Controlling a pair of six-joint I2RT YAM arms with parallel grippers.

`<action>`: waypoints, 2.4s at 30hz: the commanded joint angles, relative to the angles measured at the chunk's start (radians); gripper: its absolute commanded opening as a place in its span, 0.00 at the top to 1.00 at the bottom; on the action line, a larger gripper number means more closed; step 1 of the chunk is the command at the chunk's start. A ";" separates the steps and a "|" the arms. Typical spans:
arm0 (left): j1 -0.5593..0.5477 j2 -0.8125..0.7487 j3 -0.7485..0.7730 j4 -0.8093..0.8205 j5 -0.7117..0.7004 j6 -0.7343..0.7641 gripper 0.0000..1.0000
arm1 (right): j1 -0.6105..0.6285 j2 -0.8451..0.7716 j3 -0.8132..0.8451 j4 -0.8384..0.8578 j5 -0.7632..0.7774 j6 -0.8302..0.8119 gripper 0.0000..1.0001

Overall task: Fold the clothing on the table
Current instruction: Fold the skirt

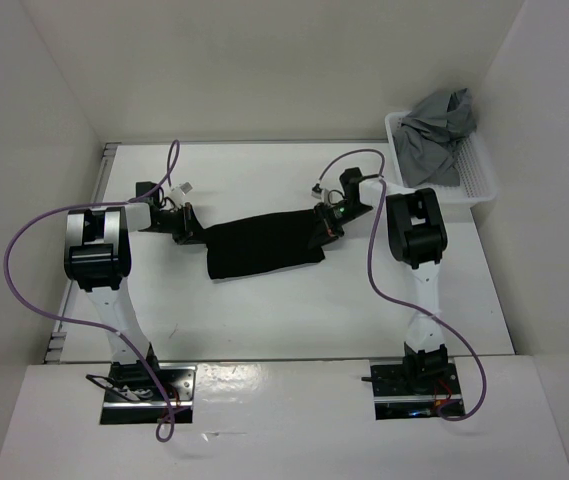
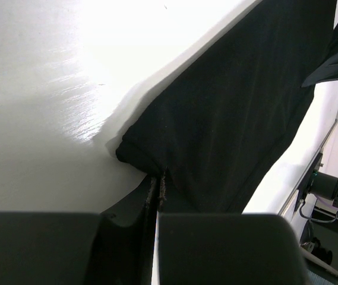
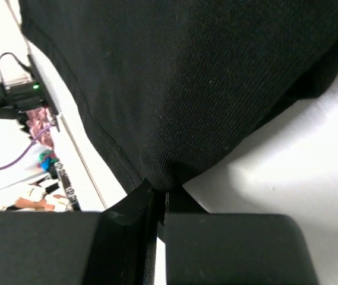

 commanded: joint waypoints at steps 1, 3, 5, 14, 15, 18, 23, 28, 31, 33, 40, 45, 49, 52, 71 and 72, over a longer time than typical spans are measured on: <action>-0.001 0.017 -0.026 -0.023 -0.021 0.031 1.00 | 0.013 -0.034 0.000 0.031 0.271 -0.032 1.00; -0.001 0.017 -0.026 -0.023 -0.021 0.031 1.00 | 0.013 -0.082 0.000 0.031 0.337 -0.023 1.00; -0.001 0.017 -0.017 -0.023 -0.021 0.031 1.00 | 0.013 -0.111 0.000 0.031 0.383 -0.023 1.00; -0.031 0.026 -0.007 -0.004 -0.012 0.012 1.00 | 0.045 -0.191 0.111 -0.063 0.616 -0.014 1.00; -0.031 0.026 0.003 -0.004 -0.012 0.012 1.00 | 0.054 -0.200 0.123 -0.083 0.636 -0.014 1.00; -0.041 0.037 0.013 -0.004 -0.002 0.003 1.00 | 0.108 -0.209 0.169 -0.110 0.705 -0.014 1.00; -0.077 0.048 0.033 -0.004 -0.002 -0.008 1.00 | 0.200 -0.200 0.261 -0.183 0.799 -0.014 1.00; -0.077 0.048 0.033 -0.004 -0.002 -0.017 1.00 | 0.298 -0.180 0.361 -0.248 0.882 -0.014 1.00; -0.077 0.048 0.033 -0.004 -0.002 -0.017 1.00 | 0.347 -0.171 0.407 -0.285 0.900 -0.014 1.00; -0.077 0.048 0.033 -0.004 -0.002 -0.017 1.00 | 0.384 -0.162 0.437 -0.307 0.925 -0.023 1.00; -0.077 0.048 0.033 -0.004 -0.002 -0.017 1.00 | 0.467 -0.099 0.545 -0.382 0.934 -0.034 1.00; -0.077 0.048 0.033 -0.004 -0.002 -0.017 1.00 | 0.537 -0.068 0.554 -0.402 0.957 -0.052 1.00; -0.077 0.048 0.042 -0.004 -0.002 -0.017 1.00 | 0.570 -0.049 0.554 -0.411 0.957 -0.061 1.00; -0.077 0.048 0.042 -0.004 -0.002 -0.017 1.00 | 0.580 -0.038 0.563 -0.411 0.966 -0.070 1.00; -0.086 0.019 0.033 -0.004 0.007 -0.017 1.00 | 0.633 0.056 0.698 -0.420 0.985 -0.061 1.00; -0.086 0.019 0.033 -0.004 0.007 -0.017 1.00 | 0.633 0.056 0.698 -0.420 0.985 -0.061 1.00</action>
